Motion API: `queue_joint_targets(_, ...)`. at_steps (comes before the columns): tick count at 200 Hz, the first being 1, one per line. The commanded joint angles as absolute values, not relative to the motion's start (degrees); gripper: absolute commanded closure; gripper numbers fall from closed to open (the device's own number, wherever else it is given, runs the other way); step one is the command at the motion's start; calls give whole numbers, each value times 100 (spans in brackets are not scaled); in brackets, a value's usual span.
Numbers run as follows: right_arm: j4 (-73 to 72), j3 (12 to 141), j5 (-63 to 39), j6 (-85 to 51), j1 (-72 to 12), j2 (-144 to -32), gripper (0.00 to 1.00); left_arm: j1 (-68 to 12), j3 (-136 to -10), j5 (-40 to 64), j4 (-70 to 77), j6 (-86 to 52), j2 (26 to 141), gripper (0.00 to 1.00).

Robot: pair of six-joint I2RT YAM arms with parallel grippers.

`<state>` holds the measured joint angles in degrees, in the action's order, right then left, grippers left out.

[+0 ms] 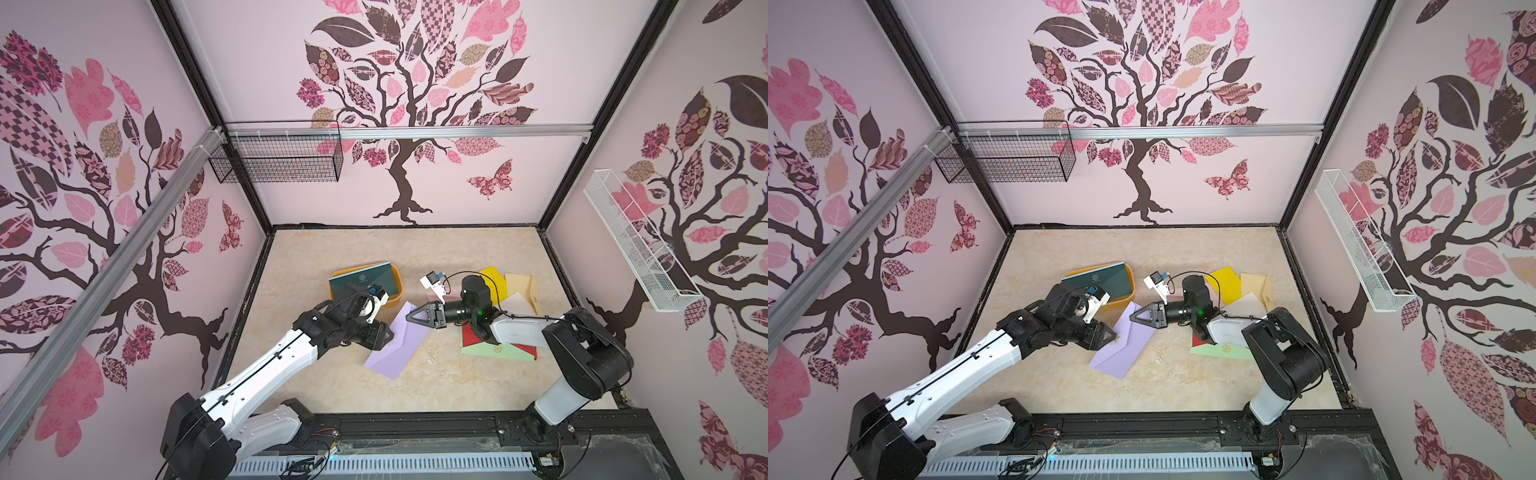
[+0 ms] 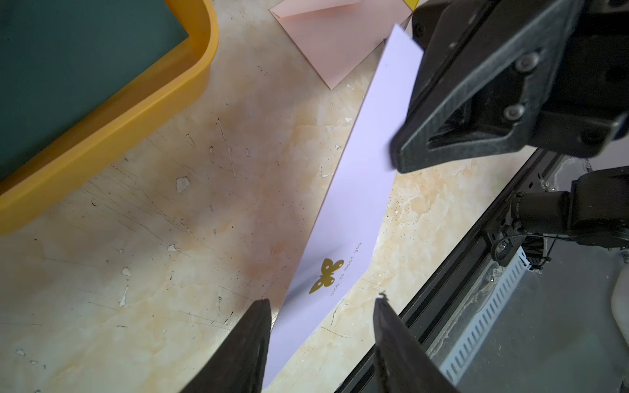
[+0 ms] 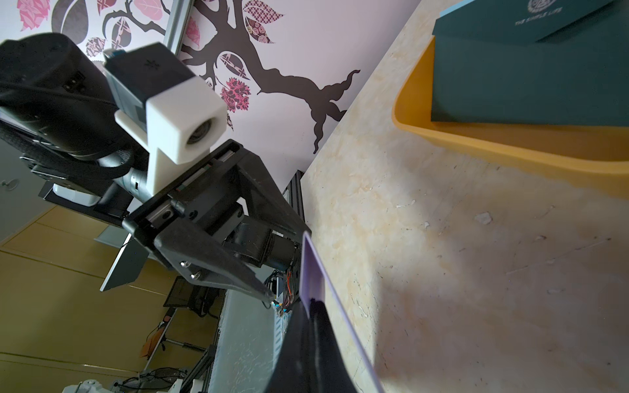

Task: Put the sealed envelopes into the storage box
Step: Pick up the envelope from the center of the board.

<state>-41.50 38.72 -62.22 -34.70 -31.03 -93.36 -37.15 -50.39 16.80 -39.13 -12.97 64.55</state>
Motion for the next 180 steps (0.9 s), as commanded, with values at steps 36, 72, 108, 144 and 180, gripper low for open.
queue_joint_targets(36,-4303,3885,-6379,-3414,-3206,-9053,100,-3700,-5008,1916,-3585,-823,6775,50)
queue_joint_targets(72,-4269,3876,-6374,-3375,-3210,-9018,100,-3700,-4947,2065,-3583,-851,6845,70)
queue_joint_targets(108,-4193,3883,-6366,-3316,-3213,-8977,100,-3700,-4876,2032,-3653,-913,6817,78)
queue_joint_targets(144,-4114,3894,-6341,-3297,-3208,-8940,100,-3700,-4906,1994,-3636,-984,6760,94)
queue_joint_targets(180,-3288,4029,-6096,-2918,-3206,-8707,76,-3700,-5050,1856,-3792,-947,6698,100)
